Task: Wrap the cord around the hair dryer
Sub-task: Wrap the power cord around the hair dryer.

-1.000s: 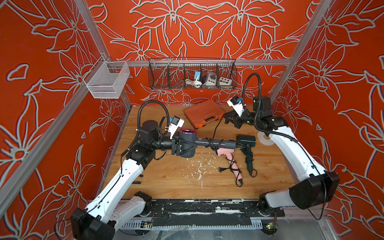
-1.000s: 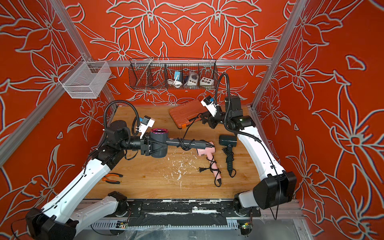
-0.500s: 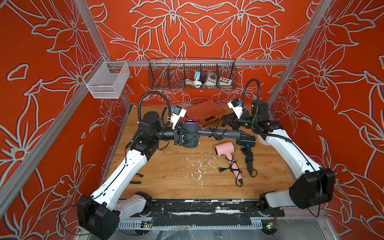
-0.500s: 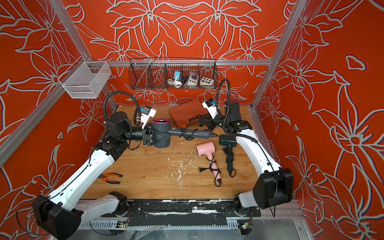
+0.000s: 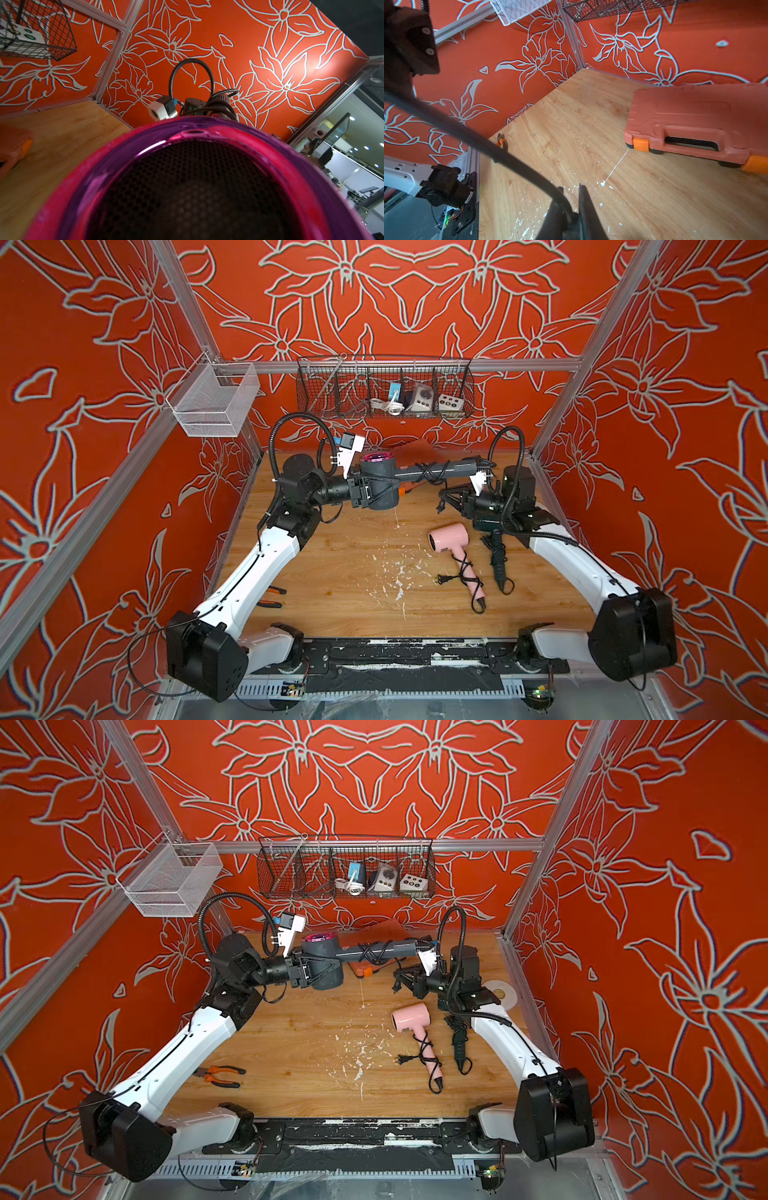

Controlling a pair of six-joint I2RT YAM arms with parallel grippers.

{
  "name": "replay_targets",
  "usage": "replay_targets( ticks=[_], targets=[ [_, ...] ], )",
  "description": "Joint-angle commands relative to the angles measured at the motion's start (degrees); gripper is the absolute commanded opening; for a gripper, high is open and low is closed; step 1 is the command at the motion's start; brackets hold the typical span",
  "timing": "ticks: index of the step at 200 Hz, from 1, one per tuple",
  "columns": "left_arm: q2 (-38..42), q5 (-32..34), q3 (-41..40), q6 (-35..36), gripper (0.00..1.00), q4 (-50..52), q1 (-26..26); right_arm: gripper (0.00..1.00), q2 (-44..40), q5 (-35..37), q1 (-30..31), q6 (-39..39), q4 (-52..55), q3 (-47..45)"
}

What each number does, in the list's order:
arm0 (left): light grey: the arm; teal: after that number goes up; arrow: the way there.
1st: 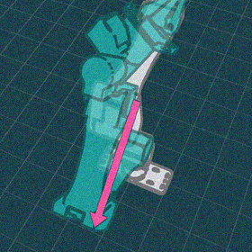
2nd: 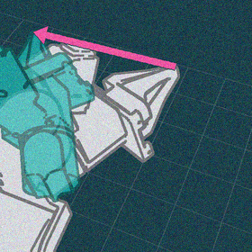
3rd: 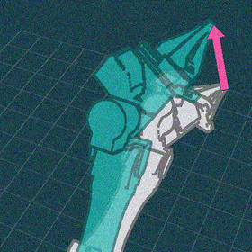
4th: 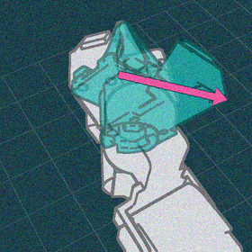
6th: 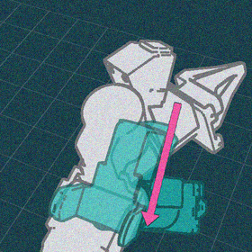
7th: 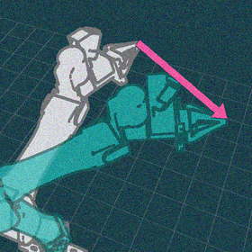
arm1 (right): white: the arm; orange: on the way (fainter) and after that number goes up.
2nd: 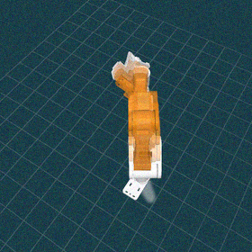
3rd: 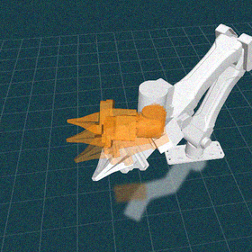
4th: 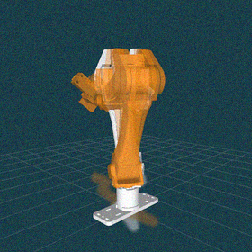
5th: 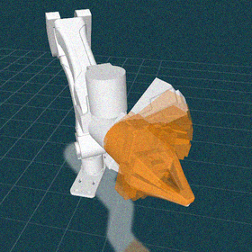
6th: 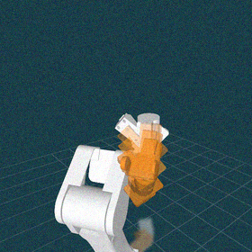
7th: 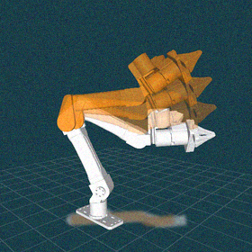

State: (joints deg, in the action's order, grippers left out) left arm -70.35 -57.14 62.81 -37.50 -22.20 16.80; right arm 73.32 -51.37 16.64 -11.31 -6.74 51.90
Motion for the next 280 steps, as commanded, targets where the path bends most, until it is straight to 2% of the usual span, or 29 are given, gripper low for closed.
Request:
replay_targets(
  ticks=[1, 57, 133, 187, 247, 280],
  targets=[
    [0.28, 6.85, 0.61, -1.14, 0.00, -5.99, -0.36, 0.00, -2.69, 1.26, 5.03, -2.30, -2.91, -2.54],
    [1.08, 16.04, 0.51, 4.09, 0.00, 1.12, -1.10, 0.00, -7.87, 11.54, 19.49, 0.36, 1.99, -6.10],
    [2.01, 21.80, -2.45, 4.88, 0.00, 2.65, -6.38, 0.00, -15.66, 20.02, 29.66, 2.99, 12.12, -6.15],
    [0.75, 22.79, 0.00, 11.38, 0.00, 11.74, -6.43, 0.00, -15.56, 23.43, 32.16, 6.40, 22.34, -2.49],
    [1.87, 27.20, 1.96, 24.48, 0.00, 32.16, -2.67, 0.00, -11.12, 30.09, 32.15, 19.44, 45.26, 14.19],
    [2.71, 29.54, 1.12, 29.41, 0.00, 38.98, 1.60, 0.00, -6.17, 38.01, 32.14, 27.33, 53.37, 23.45]
  ],
)
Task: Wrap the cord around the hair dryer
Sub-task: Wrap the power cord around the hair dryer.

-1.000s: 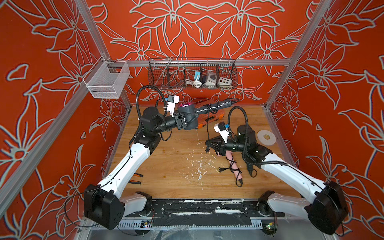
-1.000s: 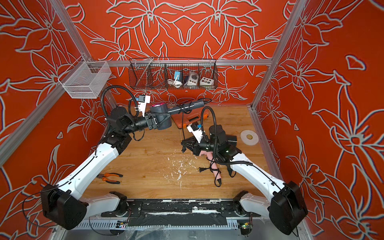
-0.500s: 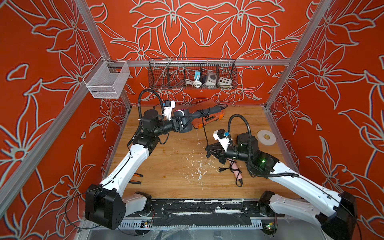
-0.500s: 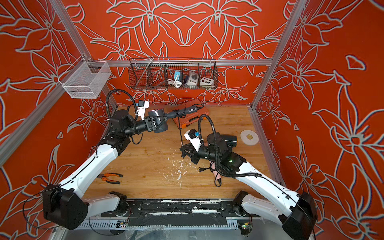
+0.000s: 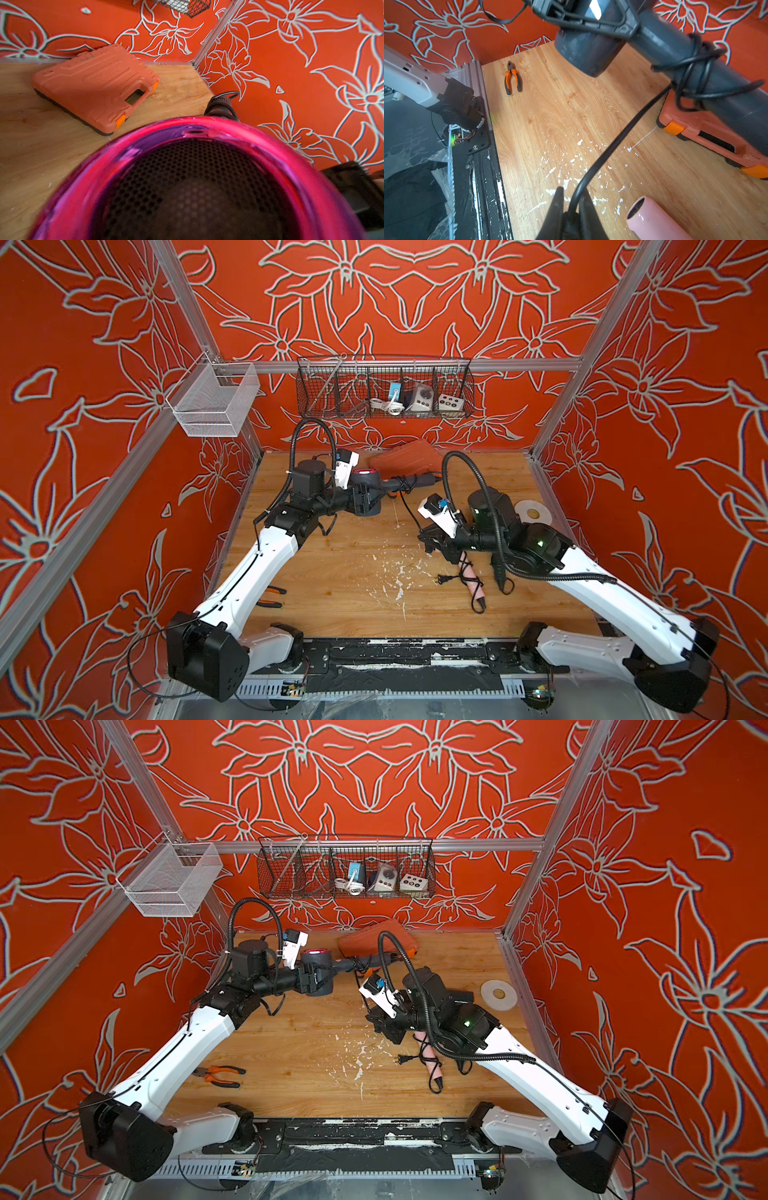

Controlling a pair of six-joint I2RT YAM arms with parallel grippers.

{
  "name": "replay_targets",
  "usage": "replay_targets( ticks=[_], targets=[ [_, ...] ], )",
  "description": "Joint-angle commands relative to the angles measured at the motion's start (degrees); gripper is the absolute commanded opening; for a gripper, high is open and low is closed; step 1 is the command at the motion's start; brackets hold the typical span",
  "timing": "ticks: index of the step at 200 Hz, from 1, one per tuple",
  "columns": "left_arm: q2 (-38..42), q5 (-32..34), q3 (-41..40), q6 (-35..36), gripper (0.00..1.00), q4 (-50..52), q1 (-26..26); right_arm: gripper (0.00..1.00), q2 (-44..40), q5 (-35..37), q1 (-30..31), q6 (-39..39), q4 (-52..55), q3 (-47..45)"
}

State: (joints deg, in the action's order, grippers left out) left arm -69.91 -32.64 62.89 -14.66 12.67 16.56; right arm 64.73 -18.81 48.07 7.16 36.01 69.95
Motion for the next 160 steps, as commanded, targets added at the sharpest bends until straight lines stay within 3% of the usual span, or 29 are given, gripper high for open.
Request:
replay_targets(
  ticks=[1, 37, 75, 117, 160],
  targets=[
    [2.34, 5.04, 0.98, 6.61, 0.00, 4.16, 1.96, 0.00, 2.51, 5.71, 0.71, 9.07, 10.73, 5.60],
    [3.28, 3.46, 1.34, 10.08, 0.00, 9.15, 4.02, 0.00, 6.78, 12.02, 0.38, 15.07, 12.92, 11.94],
    [3.10, -2.60, 2.97, 12.88, 0.00, 15.08, 6.17, 0.00, 11.51, 14.92, -1.67, 19.76, 12.06, 15.69],
    [4.67, -8.70, 2.68, 13.59, 0.00, 17.71, 8.76, 0.00, 17.76, 12.37, -5.76, 22.26, 10.55, 19.10],
    [5.42, -9.47, 3.68, 13.36, 0.00, 18.75, 8.84, 0.00, 21.75, 8.08, -6.80, 21.81, 9.90, 18.46]
  ],
)
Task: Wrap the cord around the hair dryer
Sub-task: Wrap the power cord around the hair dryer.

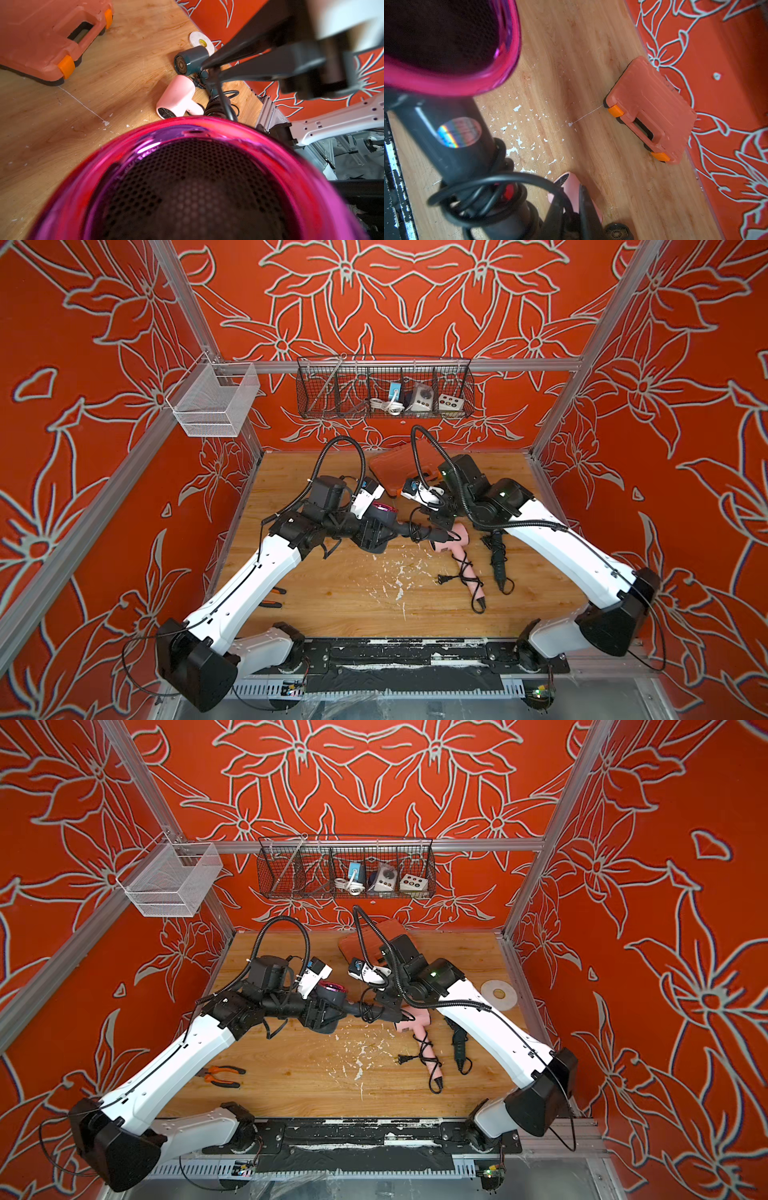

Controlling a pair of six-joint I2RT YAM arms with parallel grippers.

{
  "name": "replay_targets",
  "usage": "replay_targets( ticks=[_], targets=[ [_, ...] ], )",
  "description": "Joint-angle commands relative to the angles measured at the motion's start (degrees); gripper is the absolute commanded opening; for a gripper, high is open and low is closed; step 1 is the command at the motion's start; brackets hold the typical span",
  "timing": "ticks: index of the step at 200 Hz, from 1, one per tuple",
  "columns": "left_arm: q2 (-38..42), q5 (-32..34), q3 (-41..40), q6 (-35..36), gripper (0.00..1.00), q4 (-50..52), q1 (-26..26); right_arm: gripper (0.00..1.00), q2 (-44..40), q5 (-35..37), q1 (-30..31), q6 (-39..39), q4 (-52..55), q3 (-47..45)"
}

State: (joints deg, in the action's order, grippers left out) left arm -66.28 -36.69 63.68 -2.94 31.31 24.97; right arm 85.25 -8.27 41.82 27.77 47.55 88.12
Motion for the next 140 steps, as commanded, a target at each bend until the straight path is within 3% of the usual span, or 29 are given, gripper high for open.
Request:
replay_targets(
  ticks=[1, 22, 68, 140],
  targets=[
    [1.73, -5.42, 2.92, 1.63, 0.00, 0.13, 0.43, 0.00, 1.23, -2.50, -0.53, 1.17, -1.74, 0.17],
    [1.25, -5.53, 3.20, 1.90, 0.00, 0.51, 0.35, 0.00, 1.36, -3.22, -0.52, 0.47, -2.31, -1.89],
    [-0.15, -4.66, 3.31, 1.31, 0.00, -0.14, 0.28, 0.33, -0.22, -4.86, -0.50, 0.61, -1.77, -4.13],
    [-4.46, -6.99, 2.77, -3.29, 0.00, -1.73, 0.00, 0.54, -0.18, -1.57, -0.60, 0.71, -1.53, -6.33]
  ],
)
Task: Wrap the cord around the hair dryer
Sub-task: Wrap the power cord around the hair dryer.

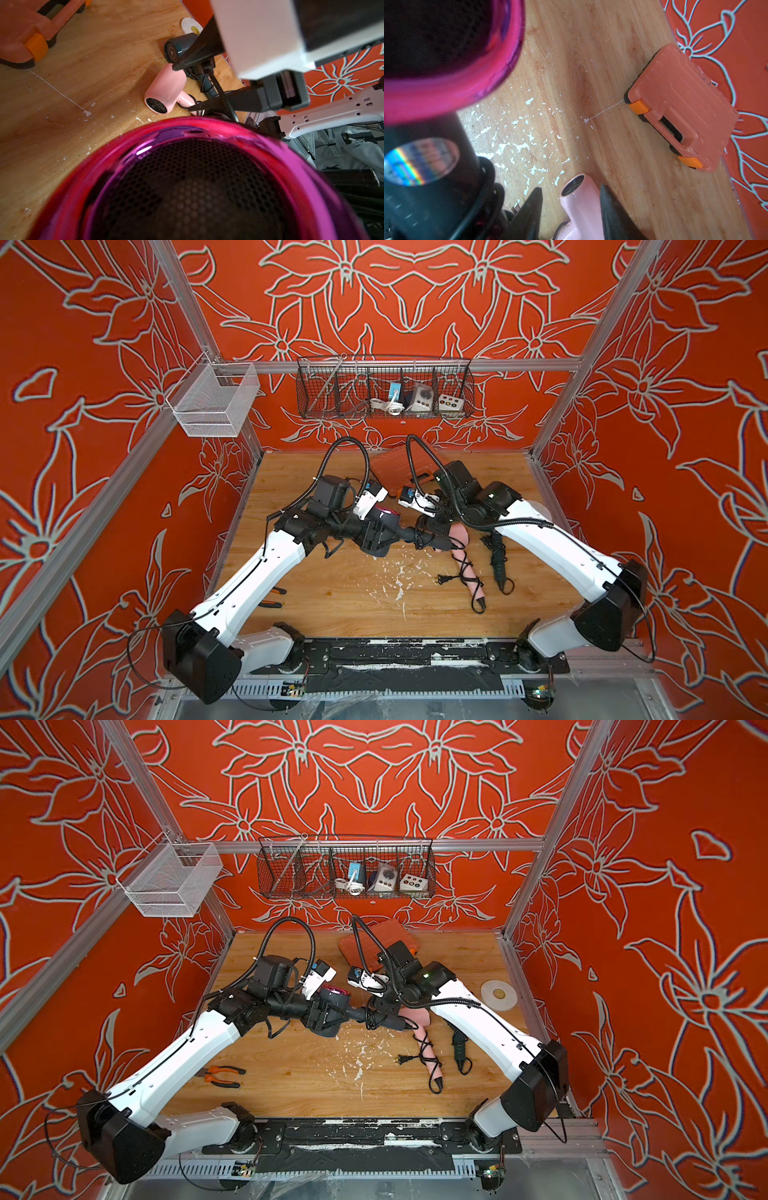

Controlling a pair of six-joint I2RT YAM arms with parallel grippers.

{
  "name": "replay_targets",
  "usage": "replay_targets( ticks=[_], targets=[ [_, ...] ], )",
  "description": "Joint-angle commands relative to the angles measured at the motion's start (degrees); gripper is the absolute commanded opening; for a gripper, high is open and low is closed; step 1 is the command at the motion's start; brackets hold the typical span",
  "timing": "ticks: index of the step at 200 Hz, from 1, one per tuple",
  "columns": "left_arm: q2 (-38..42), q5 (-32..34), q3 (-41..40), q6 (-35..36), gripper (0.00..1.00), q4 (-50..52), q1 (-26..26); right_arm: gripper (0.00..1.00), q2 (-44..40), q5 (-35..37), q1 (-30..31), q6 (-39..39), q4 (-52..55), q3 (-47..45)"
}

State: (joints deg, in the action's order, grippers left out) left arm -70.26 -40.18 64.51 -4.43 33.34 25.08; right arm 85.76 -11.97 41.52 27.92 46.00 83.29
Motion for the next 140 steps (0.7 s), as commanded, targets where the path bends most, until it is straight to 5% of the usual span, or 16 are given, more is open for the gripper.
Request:
replay_targets(
  ticks=[1, 140],
  targets=[
    [-0.57, -3.45, 1.89, -1.94, 0.00, -3.79, -0.11, 0.54, -0.64, 2.17, -0.30, 0.56, 0.00, -1.52],
    [3.06, -1.09, -3.94, -4.02, 0.00, 9.84, -6.44, 0.58, 9.27, -6.74, -1.38, -2.52, -4.51, -5.06]
  ],
)
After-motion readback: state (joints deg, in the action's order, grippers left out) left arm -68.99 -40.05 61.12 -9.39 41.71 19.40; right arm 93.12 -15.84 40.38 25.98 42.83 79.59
